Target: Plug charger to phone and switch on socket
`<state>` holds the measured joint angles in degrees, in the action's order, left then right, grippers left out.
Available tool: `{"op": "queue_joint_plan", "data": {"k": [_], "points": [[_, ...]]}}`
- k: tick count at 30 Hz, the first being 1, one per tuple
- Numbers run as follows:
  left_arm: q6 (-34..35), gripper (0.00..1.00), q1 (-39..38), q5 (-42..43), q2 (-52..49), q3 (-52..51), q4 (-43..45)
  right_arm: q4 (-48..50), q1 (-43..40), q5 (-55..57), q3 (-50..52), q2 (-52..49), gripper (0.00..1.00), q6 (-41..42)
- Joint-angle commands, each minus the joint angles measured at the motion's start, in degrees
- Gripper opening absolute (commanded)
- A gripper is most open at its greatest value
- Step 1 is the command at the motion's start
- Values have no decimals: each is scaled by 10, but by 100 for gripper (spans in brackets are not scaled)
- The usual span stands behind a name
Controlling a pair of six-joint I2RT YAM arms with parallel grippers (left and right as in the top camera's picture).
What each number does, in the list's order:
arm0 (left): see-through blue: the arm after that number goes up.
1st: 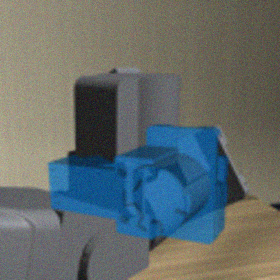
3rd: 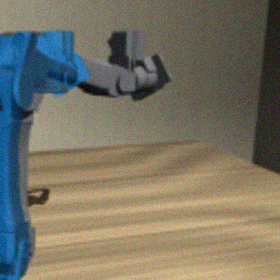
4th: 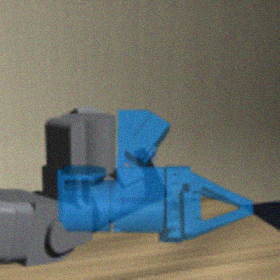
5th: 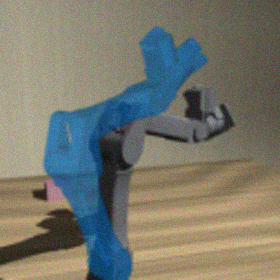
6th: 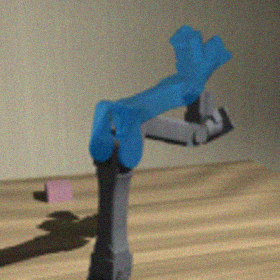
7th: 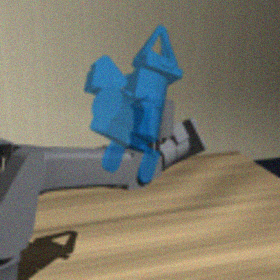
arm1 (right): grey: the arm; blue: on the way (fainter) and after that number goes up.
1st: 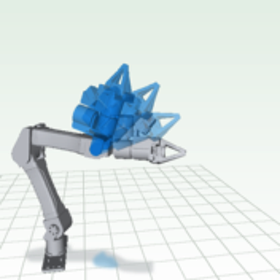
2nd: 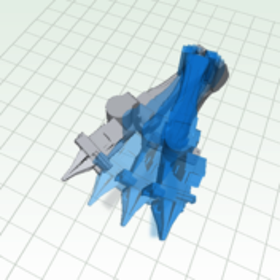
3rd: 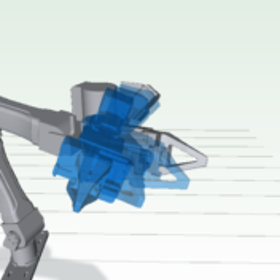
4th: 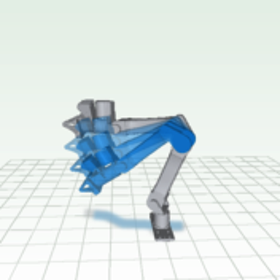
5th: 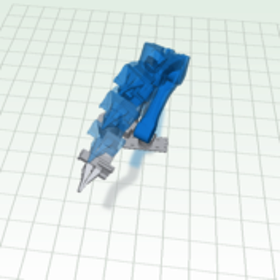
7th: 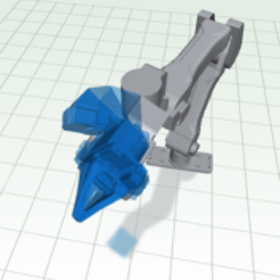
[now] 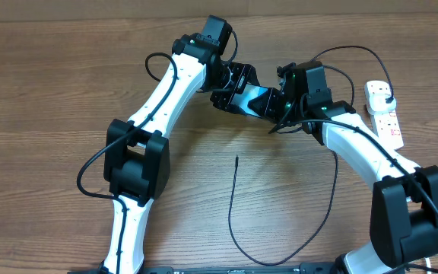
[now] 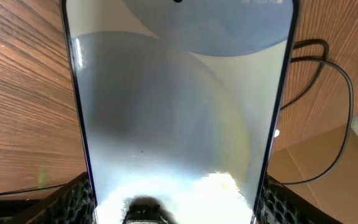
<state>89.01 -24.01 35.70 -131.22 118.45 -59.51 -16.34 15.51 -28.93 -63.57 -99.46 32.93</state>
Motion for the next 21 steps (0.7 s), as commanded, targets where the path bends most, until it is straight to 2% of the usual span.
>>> {"op": "queue_joint_plan", "data": {"k": [1,2,3,6,8,9,10,11,18,21], "points": [[1,5,-3,1,1,18,2,6,3,-4,-12,-4,4,-3],[1,4,-3,1,1,18,2,6,3,-5,-13,-4,4,-3],[1,8,-3,1,1,18,2,6,3,-5,-12,-4,4,-3],[1,32,-3,1,1,18,2,6,3,-6,-13,-4,4,-1],[1,69,-3,0,1,18,2,6,2,-7,-13,-4,4,-1],[0,74,-3,0,1,18,2,6,2,-7,-13,-4,4,-1],[-3,90,-3,-2,1,18,2,6,2,-7,-13,-4,4,-1],[-3,100,-3,-2,1,18,2,6,2,-7,-13,-4,4,-1],[-3,100,11,19,1,18,2,13,1,-6,-13,-4,4,-1],[-24,100,27,38,1,18,2,17,-4,-6,-13,-4,4,-1]]}}
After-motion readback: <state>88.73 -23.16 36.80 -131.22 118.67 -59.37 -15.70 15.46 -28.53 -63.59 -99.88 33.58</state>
